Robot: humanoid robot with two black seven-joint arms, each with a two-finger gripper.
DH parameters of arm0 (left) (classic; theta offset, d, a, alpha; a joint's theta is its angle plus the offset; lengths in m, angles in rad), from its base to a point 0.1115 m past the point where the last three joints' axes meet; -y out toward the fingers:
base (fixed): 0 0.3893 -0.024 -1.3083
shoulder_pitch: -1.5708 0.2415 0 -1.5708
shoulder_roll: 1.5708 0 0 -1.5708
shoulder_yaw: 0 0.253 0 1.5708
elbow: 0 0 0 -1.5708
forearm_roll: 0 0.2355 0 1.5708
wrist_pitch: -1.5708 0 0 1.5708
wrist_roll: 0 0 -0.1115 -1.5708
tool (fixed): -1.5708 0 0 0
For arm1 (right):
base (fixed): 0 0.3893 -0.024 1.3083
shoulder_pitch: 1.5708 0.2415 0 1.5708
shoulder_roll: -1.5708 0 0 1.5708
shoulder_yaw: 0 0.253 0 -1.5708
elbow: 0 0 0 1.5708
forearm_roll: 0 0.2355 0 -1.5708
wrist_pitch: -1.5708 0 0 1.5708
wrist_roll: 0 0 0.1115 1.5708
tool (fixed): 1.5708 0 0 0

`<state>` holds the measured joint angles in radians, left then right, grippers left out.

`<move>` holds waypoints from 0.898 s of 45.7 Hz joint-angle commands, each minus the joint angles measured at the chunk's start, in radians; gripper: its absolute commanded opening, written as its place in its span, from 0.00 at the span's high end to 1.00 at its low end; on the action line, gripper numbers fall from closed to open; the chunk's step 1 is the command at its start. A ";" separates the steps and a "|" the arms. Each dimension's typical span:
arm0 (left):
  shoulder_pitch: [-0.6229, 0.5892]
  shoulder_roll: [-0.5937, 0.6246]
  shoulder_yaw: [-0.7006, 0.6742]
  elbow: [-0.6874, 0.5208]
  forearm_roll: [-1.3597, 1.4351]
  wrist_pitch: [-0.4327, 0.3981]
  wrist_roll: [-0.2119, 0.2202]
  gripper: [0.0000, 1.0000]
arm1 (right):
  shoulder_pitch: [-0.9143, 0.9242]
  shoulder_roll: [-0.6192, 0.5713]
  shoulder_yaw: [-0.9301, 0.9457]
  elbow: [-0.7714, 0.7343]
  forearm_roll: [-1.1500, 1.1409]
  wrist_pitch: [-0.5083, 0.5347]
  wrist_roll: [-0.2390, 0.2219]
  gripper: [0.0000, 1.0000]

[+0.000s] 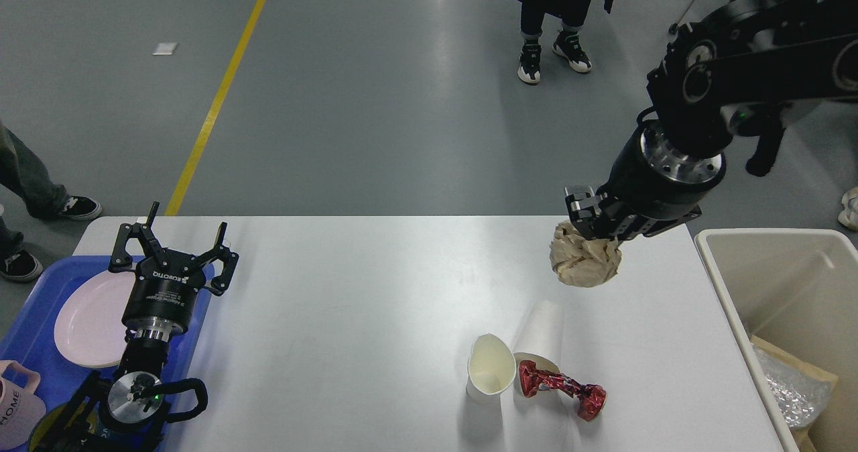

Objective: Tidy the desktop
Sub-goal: 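Carry the brown paper into the bin and release it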

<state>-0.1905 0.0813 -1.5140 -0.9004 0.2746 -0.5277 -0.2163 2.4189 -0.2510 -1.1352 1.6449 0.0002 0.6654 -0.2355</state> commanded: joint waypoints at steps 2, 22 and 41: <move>0.000 0.000 0.000 0.000 -0.002 0.000 0.000 0.04 | 0.052 -0.005 -0.058 0.062 -0.002 0.003 -0.007 1.00; 0.000 0.000 0.000 0.000 0.000 0.000 0.000 0.04 | 0.052 -0.027 -0.308 0.024 0.020 -0.033 0.179 1.00; 0.000 0.000 0.000 0.000 0.000 0.000 0.000 0.04 | -0.369 -0.418 -0.483 -0.354 0.001 -0.168 0.225 1.00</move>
<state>-0.1902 0.0813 -1.5140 -0.9005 0.2739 -0.5277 -0.2163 2.2263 -0.5435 -1.6355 1.4414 0.0054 0.5393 -0.0069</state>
